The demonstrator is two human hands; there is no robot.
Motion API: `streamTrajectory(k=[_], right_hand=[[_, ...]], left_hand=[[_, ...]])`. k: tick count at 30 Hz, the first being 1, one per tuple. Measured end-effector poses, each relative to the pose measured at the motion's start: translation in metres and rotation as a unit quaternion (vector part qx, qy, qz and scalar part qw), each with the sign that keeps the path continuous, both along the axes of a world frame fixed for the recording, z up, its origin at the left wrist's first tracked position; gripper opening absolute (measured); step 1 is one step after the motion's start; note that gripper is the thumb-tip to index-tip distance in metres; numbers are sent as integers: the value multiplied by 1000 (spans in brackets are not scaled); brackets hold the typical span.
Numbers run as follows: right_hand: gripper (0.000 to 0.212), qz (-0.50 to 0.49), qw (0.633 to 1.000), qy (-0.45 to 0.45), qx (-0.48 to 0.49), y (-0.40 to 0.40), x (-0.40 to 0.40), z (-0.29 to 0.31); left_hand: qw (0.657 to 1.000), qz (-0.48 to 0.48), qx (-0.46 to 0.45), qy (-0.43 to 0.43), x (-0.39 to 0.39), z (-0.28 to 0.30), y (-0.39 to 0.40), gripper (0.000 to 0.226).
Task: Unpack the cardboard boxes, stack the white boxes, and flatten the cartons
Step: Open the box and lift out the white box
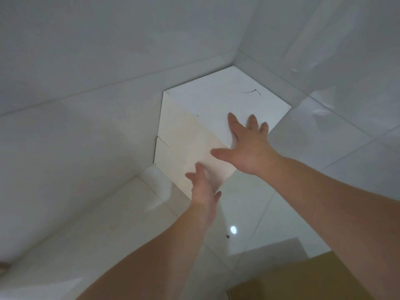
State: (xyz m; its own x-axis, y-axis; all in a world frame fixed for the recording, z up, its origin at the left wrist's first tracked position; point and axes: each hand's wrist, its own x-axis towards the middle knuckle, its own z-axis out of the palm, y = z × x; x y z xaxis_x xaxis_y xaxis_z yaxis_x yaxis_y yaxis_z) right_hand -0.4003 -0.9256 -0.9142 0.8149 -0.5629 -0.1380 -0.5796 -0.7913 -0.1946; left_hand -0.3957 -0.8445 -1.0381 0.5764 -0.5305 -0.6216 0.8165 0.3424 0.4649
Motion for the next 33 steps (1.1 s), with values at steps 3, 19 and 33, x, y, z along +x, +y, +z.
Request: streamTrajectory(k=[3, 19, 33], right_hand=[[101, 3, 1000, 13, -7, 0, 0, 2], [107, 30, 998, 49, 5, -7, -2, 10], [103, 25, 997, 71, -33, -4, -2, 7]], left_hand=[[987, -63, 53, -140, -17, -16, 13, 84], [700, -234, 453, -501, 9, -35, 3, 122], [709, -250, 471, -461, 8, -27, -3, 128]])
